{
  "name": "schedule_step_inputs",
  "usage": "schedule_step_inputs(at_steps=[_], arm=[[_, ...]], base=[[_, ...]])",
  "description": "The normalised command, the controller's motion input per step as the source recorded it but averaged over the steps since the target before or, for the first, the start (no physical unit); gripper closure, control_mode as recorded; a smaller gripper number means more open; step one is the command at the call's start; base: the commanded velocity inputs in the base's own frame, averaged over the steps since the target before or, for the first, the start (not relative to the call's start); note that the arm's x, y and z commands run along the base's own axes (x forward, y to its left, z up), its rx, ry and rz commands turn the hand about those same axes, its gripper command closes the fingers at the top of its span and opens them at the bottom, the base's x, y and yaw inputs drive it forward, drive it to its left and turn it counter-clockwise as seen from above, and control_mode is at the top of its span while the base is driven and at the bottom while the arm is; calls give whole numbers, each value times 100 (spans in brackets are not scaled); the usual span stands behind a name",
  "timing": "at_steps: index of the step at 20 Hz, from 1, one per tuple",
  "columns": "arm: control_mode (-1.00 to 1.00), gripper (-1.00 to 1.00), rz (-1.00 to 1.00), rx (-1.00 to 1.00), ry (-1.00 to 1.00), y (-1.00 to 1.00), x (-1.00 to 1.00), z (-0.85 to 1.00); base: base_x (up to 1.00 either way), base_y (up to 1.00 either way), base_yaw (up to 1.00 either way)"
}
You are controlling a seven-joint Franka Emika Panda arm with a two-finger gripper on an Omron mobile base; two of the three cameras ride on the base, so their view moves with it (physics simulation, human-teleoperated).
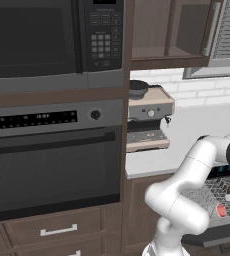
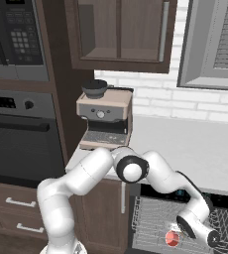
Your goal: Pick up the cup and bowl from the counter, place them in the dishwasher, and close the dishwasher door.
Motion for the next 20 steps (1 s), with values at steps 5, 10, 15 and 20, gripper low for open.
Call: schedule_step_inputs(at_steps=[5, 10, 15, 20], arm=[[-100, 100, -1, 13, -12, -2, 0, 57], [-100, 100, -1, 1, -3, 0, 7, 21], [-100, 100, 0, 0, 0, 14, 34, -37], [-100, 100, 0, 0, 1, 13, 10, -84]], base=[[0, 0, 0], [0, 0, 0], [0, 0, 0], [0, 0, 0]])
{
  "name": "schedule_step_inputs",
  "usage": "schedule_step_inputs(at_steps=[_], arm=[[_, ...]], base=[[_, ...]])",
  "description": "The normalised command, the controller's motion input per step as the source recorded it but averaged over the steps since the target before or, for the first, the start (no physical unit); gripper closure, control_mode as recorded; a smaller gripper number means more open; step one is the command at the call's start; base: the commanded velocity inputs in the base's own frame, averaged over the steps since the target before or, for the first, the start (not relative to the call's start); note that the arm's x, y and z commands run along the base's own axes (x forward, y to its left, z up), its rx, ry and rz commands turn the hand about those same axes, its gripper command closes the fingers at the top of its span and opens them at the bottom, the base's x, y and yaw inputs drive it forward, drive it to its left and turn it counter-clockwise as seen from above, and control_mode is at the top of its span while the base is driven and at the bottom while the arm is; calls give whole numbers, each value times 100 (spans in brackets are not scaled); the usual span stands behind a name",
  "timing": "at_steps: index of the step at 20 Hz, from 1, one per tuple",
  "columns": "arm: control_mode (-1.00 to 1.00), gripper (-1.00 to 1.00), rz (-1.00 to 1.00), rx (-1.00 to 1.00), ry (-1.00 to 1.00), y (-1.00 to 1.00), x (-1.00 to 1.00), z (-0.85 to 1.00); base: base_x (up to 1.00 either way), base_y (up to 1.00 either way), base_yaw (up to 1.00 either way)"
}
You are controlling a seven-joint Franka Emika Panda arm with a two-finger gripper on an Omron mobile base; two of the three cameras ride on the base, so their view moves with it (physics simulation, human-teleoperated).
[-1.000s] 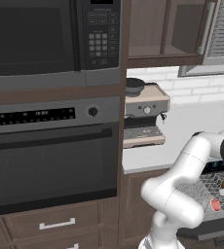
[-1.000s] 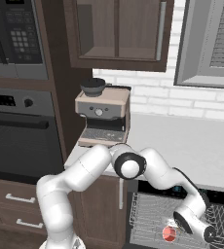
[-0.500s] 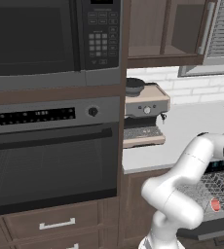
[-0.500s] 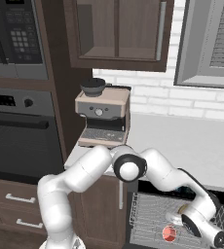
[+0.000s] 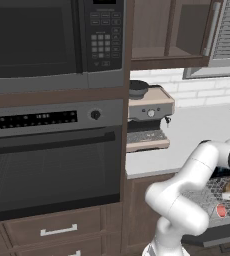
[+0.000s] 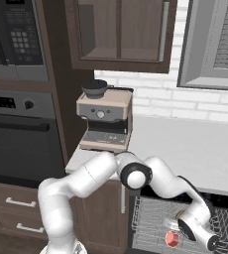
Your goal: Pick up the cup and bowl from the counter, place them in the dishwasher, and close the dishwasher door.
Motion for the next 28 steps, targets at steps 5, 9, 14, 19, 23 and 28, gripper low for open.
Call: schedule_step_inputs(at_steps=[5, 9, 14, 19, 23, 28], arm=[[-100, 100, 0, 0, 10, 0, -9, -63], [-100, 100, 0, 0, 6, 0, -4, -24], [-100, -100, 0, 0, 0, 0, -3, 2], [-100, -100, 0, -2, -4, 0, -19, 28], [-100, -100, -1, -2, -5, -6, -26, 62], [-100, -100, -5, -3, -10, -10, -48, 33]], base=[[0, 0, 0], [0, 0, 0], [0, 0, 0], [0, 0, 0], [0, 0, 0], [0, 0, 0]])
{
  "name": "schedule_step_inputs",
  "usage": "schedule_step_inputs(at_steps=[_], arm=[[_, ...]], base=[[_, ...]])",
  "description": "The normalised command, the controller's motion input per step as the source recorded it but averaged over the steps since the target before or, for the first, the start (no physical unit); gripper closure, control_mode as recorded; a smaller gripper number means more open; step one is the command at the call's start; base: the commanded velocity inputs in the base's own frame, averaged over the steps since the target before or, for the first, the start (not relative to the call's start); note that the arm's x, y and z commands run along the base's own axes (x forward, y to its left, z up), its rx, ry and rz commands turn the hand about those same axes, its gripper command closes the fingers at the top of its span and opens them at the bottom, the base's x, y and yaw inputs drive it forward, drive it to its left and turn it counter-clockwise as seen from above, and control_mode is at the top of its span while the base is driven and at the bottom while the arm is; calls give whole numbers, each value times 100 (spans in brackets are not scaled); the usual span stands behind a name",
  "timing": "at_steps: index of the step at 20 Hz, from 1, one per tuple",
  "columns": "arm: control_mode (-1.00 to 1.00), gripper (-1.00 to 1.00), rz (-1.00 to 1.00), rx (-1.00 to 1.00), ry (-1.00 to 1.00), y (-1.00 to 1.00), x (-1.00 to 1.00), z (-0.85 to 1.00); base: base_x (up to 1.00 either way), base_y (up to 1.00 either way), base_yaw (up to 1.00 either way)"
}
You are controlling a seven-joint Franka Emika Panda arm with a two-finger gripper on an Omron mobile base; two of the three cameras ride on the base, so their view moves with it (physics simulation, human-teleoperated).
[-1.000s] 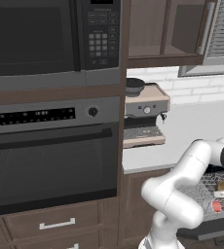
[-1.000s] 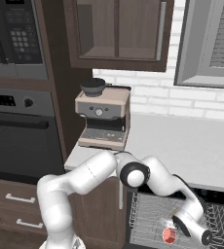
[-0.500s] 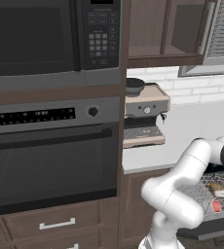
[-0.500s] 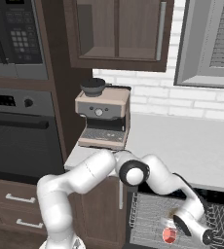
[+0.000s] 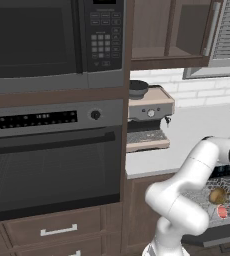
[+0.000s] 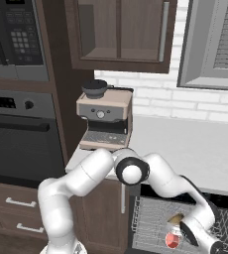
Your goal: Pick up the cup and bowl from the counter, place them in the dishwasher, and close the dishwasher door.
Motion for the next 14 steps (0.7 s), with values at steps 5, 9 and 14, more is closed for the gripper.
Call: schedule_step_inputs(at_steps=[5, 9, 14], arm=[[-100, -100, -1, 7, -6, -6, -1, 10], [-100, -100, -1, 15, -16, -11, 0, 23], [-100, -100, 0, 9, -9, -3, 0, 15]], base=[[0, 0, 0], [0, 0, 0], [0, 0, 0]])
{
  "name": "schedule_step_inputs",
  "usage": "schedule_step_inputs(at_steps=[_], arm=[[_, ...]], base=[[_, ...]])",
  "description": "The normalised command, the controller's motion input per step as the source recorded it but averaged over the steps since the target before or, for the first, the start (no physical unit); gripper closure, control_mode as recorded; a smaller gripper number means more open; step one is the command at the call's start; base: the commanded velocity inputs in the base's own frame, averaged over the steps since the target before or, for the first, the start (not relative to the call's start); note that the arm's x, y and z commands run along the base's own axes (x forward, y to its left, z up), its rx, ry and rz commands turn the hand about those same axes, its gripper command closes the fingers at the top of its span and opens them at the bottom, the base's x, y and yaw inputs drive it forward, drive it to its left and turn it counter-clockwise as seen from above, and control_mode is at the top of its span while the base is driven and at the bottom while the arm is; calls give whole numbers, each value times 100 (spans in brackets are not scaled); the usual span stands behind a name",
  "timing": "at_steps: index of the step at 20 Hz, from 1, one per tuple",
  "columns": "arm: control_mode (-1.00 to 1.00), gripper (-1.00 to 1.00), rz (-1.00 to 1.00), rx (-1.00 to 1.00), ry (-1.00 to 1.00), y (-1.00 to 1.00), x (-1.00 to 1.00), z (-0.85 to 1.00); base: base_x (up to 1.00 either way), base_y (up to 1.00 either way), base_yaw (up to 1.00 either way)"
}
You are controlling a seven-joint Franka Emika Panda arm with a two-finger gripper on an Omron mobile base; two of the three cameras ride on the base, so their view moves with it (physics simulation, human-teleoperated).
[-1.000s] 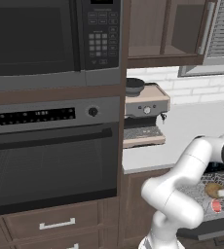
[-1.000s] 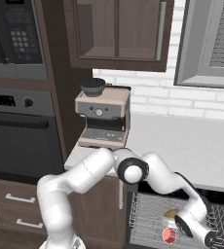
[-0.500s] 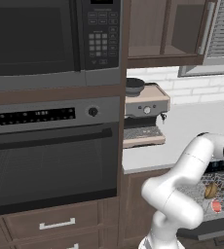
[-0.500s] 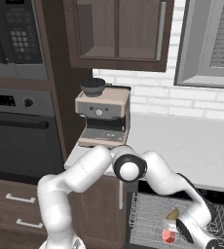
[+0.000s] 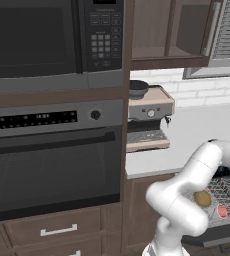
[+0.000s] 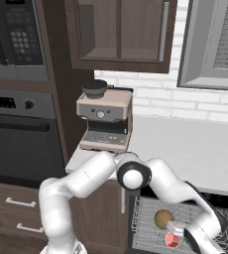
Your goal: Pick up the cup and bowl from the counter, place them in the dishwasher, and close the dishwasher door.
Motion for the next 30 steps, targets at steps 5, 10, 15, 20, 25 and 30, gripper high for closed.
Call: schedule_step_inputs(at_steps=[5, 10, 15, 20, 25, 30], arm=[[-100, -100, 0, 3, -1, -11, -8, 1], [-100, -100, 0, 0, 0, -6, -4, 0], [-100, -100, 5, 0, 0, 5, -22, 0], [-100, -100, 4, 5, -2, 0, -89, 2], [-100, -100, 1, 6, -13, 0, -76, 34], [-100, -100, 0, 12, -31, 2, -72, 43]], base=[[0, 0, 0], [0, 0, 0], [0, 0, 0], [0, 0, 0], [0, 0, 0], [0, 0, 0]])
